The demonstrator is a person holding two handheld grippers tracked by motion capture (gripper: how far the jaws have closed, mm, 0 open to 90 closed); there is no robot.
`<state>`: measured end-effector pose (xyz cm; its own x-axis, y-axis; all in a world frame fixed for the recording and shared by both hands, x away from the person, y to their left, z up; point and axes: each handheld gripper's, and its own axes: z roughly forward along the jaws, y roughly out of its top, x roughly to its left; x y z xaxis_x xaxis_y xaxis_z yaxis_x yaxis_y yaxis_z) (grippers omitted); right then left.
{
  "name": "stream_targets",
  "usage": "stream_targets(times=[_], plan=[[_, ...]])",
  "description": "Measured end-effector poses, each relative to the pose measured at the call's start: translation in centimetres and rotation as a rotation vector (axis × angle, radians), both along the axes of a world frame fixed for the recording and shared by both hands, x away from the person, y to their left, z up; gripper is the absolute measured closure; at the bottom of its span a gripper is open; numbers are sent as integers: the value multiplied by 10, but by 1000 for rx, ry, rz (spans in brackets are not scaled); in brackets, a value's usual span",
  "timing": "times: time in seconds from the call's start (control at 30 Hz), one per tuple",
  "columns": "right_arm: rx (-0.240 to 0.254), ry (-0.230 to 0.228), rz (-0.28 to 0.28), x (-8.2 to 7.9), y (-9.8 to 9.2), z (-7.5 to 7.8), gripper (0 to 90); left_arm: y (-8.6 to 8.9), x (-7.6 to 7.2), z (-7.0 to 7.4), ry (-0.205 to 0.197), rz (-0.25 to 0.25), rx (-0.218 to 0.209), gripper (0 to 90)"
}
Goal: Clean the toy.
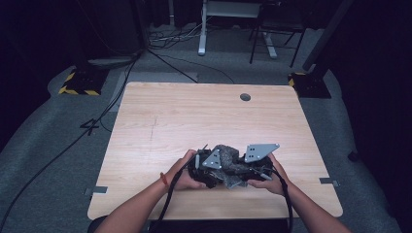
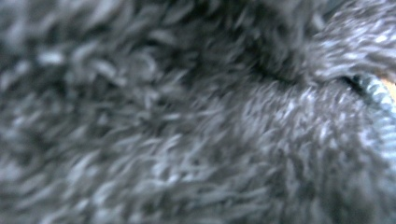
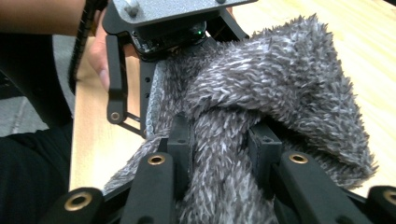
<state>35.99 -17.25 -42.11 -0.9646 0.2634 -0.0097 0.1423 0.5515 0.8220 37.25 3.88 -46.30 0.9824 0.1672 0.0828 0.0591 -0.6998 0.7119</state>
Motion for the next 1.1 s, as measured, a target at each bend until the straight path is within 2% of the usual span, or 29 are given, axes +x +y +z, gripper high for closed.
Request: stream_targets(times=[0.23,0.4,0.53,0.63,0.67,0.7,0.73,0.87,0.9,0.97,1.0,1.07,1.1], plan=[[6,-10,-36,5,-4,0,682,-1,1,1,-2,4,10,340],[24,-3,-109,16,-19,-2,682,0,-1,3,-11,3,14,340],[21,-14,-132,18,-24,-2,682,3,-2,4,-13,1,9,340],[16,-9,-163,21,-33,-5,682,7,-1,7,-14,5,-13,340],[11,9,-185,24,-40,-10,683,9,0,8,-14,6,-25,340],[11,9,-185,24,-40,-10,683,11,0,10,-11,15,-36,340],[4,38,-196,26,-46,-15,682,12,1,12,-12,15,-53,340],[21,72,-172,26,-49,-18,682,15,2,16,-7,27,-96,340],[30,88,-146,26,-47,-18,682,14,2,16,-6,26,-101,339],[31,94,-134,25,-46,-18,682,13,3,17,-4,27,-110,340],[48,109,-106,24,-44,-19,682,12,3,17,-5,25,-111,340],[52,114,-96,23,-43,-20,683,10,2,16,-12,26,-104,339],[78,121,-83,23,-44,-19,685,10,2,16,-19,29,-96,339]])
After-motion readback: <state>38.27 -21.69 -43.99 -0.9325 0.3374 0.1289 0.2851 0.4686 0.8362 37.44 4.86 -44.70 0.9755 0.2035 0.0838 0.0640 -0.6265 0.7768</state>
